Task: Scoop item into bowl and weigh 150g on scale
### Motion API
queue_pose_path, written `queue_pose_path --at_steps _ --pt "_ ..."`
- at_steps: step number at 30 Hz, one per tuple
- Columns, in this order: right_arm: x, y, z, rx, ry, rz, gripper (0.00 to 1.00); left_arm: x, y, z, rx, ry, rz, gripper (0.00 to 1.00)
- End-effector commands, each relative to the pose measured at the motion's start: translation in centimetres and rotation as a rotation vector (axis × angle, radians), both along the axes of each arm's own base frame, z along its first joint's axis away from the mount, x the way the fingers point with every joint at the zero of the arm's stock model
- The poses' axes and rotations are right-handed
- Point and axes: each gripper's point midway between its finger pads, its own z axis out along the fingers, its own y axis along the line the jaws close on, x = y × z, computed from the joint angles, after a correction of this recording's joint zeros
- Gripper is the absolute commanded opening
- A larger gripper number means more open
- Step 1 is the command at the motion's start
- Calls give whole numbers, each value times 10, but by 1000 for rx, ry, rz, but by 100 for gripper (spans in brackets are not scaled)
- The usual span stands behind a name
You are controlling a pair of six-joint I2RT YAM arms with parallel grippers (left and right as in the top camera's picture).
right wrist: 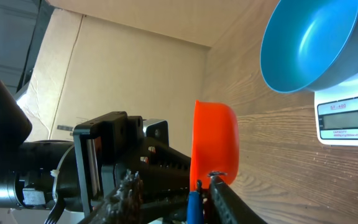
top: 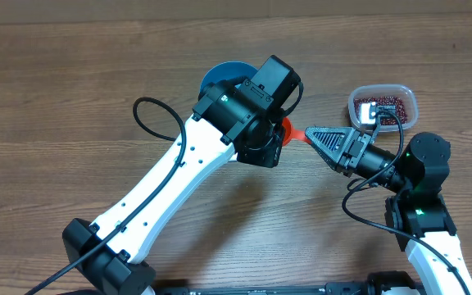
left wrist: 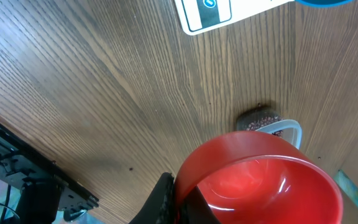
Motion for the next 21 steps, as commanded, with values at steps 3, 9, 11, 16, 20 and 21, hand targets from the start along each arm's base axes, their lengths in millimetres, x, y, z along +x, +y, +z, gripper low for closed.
queue_pose_path --at_steps 3,9,11,16,20,21 --pt "2 1 12 -6 -42 -2 29 0 0 -4 8 12 12 5" --pt "4 -2 4 -24 -13 -26 17 0 0 -4 7 11 12 5" --pt "4 -2 4 -25 -14 -26 15 0 -1 -4 5 9 12 4" --pt "4 -2 4 -25 -14 -26 9 0 -1 -4 6 8 12 4" --pt "5 -2 4 -26 -14 -29 4 0 -1 -4 7 9 12 4" --pt "5 -2 4 -26 -15 -29 4 0 -1 -4 6 8 12 4"
